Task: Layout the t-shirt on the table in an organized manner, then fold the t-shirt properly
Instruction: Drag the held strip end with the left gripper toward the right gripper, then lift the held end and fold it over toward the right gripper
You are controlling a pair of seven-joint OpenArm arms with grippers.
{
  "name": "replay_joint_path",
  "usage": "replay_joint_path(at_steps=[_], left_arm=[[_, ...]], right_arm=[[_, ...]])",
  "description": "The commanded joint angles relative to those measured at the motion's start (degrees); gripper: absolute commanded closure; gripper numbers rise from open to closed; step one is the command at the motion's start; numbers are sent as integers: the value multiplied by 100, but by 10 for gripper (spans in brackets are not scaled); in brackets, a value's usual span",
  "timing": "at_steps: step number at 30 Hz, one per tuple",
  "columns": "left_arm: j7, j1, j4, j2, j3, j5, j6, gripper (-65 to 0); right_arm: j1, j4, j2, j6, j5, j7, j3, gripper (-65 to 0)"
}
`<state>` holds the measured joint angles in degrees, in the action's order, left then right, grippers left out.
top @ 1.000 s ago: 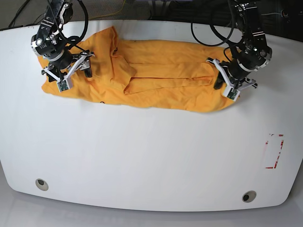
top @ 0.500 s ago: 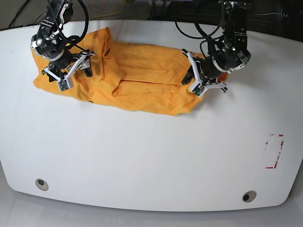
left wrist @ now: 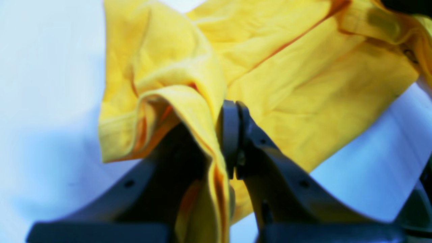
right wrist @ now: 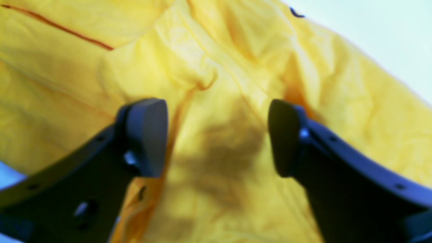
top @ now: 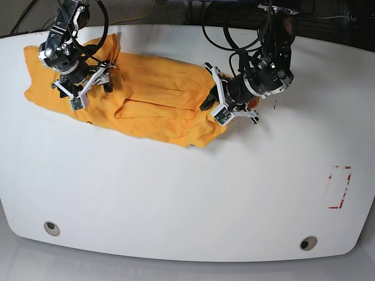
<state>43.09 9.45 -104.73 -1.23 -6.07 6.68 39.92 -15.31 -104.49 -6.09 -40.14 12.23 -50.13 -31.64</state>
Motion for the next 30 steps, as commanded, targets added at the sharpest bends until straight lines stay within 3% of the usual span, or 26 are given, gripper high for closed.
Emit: replay_joint_path(at_steps=[1, 11, 22, 30], left_arm=[[-129, -79, -125, 14, 13, 84, 8, -25], [-129, -106, -134, 409, 13, 102, 8, -25], [-129, -106, -134, 541, 83, 102, 8, -25], [-129, -106, -134, 576, 409, 110, 8, -25]], right_arm=[[76, -105, -55, 14, 83, 235, -383, -353], [313, -61, -90, 14, 83, 217, -1140, -8], [313, 897, -169, 14, 83, 270, -1623, 0], [270, 1574, -398, 14, 83, 666, -1746, 0]])
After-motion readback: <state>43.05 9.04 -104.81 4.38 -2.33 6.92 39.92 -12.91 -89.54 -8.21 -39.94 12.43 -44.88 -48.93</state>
